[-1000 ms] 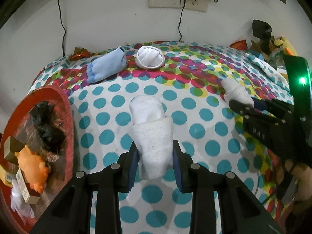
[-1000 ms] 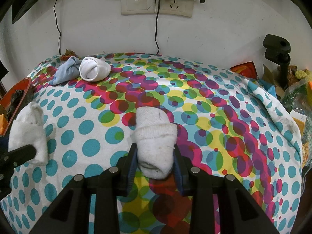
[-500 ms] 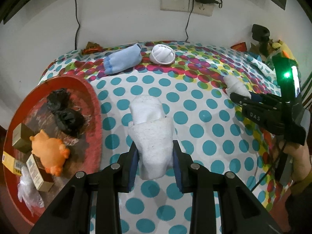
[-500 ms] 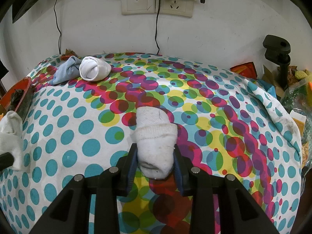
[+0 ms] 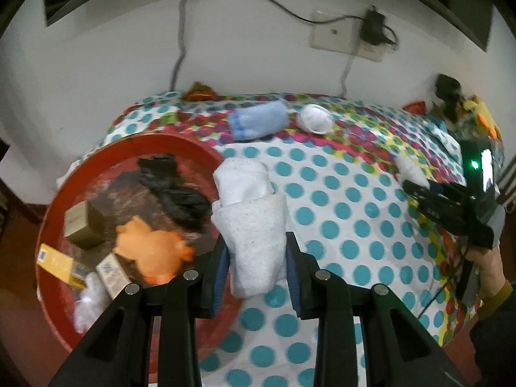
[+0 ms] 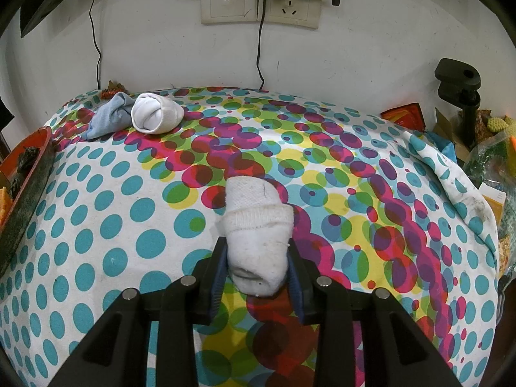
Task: Organize objects
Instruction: 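Carry the white sock in the left gripper over the red tray, then lower the white sock onto the tray and open the left gripper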
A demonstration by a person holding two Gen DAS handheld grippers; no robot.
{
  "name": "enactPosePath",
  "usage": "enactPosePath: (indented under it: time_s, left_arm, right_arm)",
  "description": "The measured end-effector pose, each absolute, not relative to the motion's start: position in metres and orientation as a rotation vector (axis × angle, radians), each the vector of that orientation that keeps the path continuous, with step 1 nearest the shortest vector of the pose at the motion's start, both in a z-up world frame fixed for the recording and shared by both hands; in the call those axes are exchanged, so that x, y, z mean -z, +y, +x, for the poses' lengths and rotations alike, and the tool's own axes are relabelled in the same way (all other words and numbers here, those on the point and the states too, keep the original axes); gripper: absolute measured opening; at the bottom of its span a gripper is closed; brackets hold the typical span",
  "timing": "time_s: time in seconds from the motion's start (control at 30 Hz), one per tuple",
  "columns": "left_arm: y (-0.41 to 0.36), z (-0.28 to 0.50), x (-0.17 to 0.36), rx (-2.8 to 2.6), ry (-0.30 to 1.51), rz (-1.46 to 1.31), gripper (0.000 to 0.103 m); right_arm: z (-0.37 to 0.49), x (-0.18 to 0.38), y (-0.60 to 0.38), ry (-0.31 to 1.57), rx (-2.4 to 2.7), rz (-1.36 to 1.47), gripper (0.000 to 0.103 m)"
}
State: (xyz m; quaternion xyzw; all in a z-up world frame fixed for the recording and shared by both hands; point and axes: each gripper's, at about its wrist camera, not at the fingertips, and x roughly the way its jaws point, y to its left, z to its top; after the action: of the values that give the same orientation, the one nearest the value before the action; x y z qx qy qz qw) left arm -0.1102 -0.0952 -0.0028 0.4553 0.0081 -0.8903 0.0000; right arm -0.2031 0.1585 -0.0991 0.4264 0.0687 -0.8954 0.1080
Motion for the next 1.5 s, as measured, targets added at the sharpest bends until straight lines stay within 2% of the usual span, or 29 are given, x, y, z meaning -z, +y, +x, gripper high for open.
enactPosePath:
  time_s: [0.77, 1.5]
  left_arm:
    - [-0.22, -0.109, 0.008, 2.586, 0.161, 1.343, 0.03]
    - [-0.275, -0.144, 0.026, 2.479, 0.167, 1.333, 0.033]
  right_arm:
    - [-0.203, 0.099, 0.158, 0.205, 2.638, 1.255, 0.035]
    - [-0.203, 0.098, 0.157, 0.205, 2.64, 1.256, 0.035]
